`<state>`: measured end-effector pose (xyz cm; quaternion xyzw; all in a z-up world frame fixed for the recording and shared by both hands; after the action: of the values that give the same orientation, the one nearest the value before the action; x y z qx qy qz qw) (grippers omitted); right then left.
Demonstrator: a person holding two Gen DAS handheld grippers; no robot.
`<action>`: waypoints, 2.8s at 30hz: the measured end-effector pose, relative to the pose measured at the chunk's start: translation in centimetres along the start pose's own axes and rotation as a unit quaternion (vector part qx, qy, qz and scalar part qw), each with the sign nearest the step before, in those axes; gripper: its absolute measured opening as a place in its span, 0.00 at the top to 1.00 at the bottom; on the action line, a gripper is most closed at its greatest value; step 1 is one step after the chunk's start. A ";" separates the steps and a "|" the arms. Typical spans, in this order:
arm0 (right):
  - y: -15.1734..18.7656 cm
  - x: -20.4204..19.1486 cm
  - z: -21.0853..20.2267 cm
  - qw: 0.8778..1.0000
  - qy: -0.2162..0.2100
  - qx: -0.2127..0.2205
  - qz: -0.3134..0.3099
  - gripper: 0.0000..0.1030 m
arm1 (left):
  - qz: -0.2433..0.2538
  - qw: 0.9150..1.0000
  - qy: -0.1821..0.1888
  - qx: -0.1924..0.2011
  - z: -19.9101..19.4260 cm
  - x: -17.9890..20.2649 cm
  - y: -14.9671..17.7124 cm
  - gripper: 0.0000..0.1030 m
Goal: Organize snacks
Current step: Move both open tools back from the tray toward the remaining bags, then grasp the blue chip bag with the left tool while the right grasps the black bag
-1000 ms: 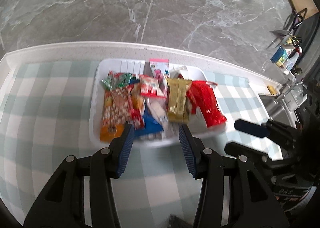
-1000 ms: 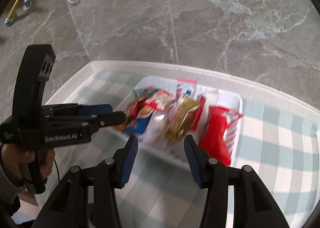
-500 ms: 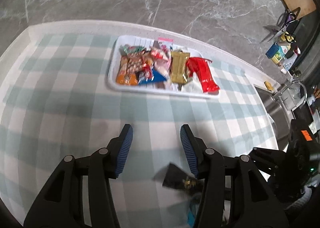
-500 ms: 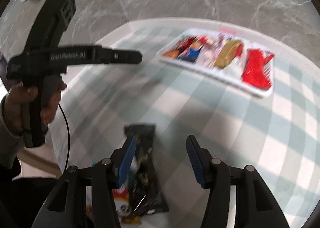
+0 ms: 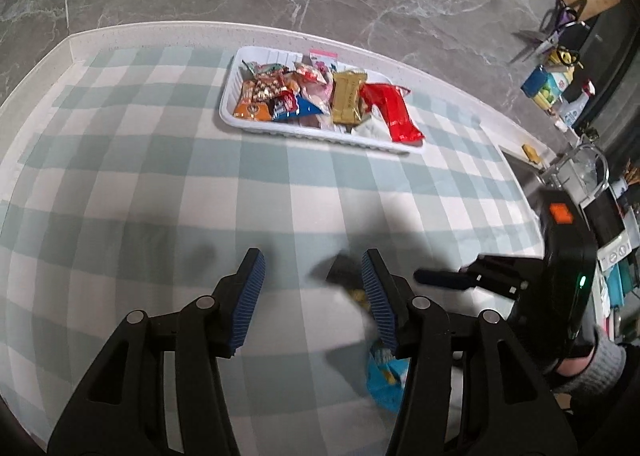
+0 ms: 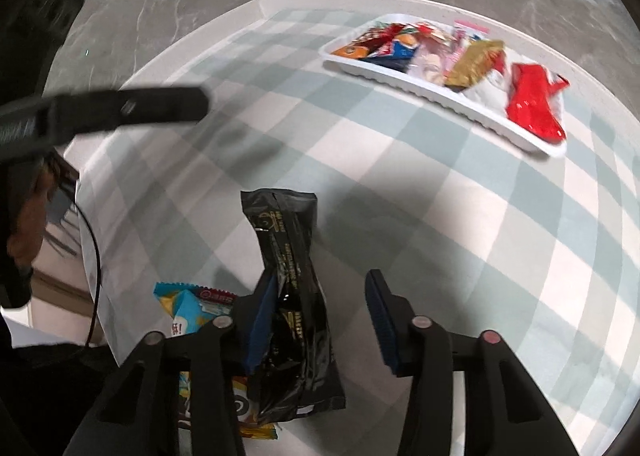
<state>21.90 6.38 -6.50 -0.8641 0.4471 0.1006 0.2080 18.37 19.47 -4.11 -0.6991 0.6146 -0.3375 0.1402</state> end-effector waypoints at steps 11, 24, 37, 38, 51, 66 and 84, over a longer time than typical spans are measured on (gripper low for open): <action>3.3 5.0 -3.8 0.996 0.059 0.019 0.057 0.71 | 0.001 1.000 -0.004 -0.026 -0.9 1.4 3.8 0.51; 9.9 9.1 -8.9 0.987 0.097 0.033 0.124 0.67 | -0.027 0.998 0.012 -0.049 -2.4 4.3 7.8 0.46; 10.8 7.9 -9.7 0.989 0.094 0.043 0.102 0.50 | -0.070 0.993 0.029 -0.086 0.7 6.2 9.7 0.44; 10.8 7.8 -9.6 0.990 0.094 0.043 0.101 0.50 | -0.070 0.993 0.030 -0.087 0.9 6.3 9.7 0.44; 10.4 7.8 -8.5 0.991 0.094 0.030 0.085 0.49 | -0.080 0.992 0.039 -0.086 2.2 7.3 9.3 0.41; 10.5 7.8 -7.7 0.992 0.089 0.023 0.082 0.46 | -0.088 0.991 0.047 -0.091 2.1 7.4 9.4 0.41; 10.5 7.5 -7.6 0.993 0.089 0.022 0.080 0.44 | -0.074 0.991 0.021 -0.105 3.9 8.3 9.8 0.41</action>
<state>17.55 -7.93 -5.20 -0.8264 0.5335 0.0291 0.1777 13.51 8.71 -10.44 -0.7464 0.5959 -0.2950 0.0273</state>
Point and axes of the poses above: each gripper's, at about its wrist camera, not at the fingertips, and z roughly the way its jaws point, x to its right, y to its underside, the point moved 5 cm from there along z, roughly the way its jaws point, and after that the axes turned 6 degrees about x, right-handed, at the moved point
